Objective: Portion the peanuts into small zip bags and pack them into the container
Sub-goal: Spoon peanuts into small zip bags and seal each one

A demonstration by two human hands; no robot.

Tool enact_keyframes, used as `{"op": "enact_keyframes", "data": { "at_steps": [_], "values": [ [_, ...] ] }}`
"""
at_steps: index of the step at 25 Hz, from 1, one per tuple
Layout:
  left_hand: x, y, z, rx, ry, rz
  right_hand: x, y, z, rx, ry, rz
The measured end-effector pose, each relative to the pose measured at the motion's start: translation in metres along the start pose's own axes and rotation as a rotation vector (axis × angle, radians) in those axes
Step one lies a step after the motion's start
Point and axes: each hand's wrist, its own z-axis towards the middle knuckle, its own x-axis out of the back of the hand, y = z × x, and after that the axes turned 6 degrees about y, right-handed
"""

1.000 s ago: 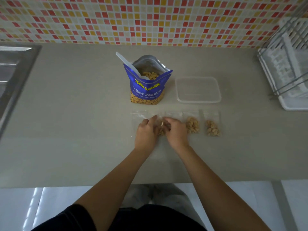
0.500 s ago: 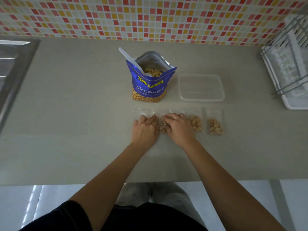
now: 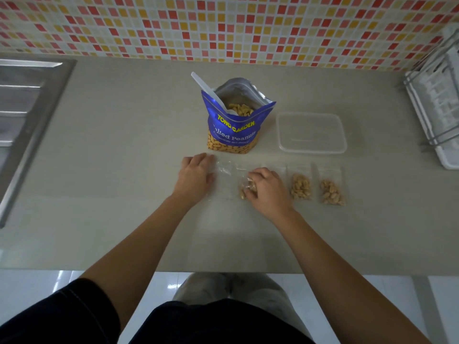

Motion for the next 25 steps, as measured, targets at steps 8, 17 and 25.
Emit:
{"op": "enact_keyframes", "data": {
  "at_steps": [8, 17, 25],
  "values": [
    [0.011, 0.009, 0.012, -0.027, -0.06, -0.104, -0.003, 0.0, 0.0, -0.003, 0.006, 0.009],
    [0.062, 0.04, -0.017, 0.479, -0.14, -1.153, 0.02, -0.029, -0.004, -0.331, -0.008, 0.874],
    [0.081, 0.05, -0.01, 0.573, -0.104, -1.492, 0.059, -0.02, 0.009, -0.378, 0.103, 1.098]
  ]
}}
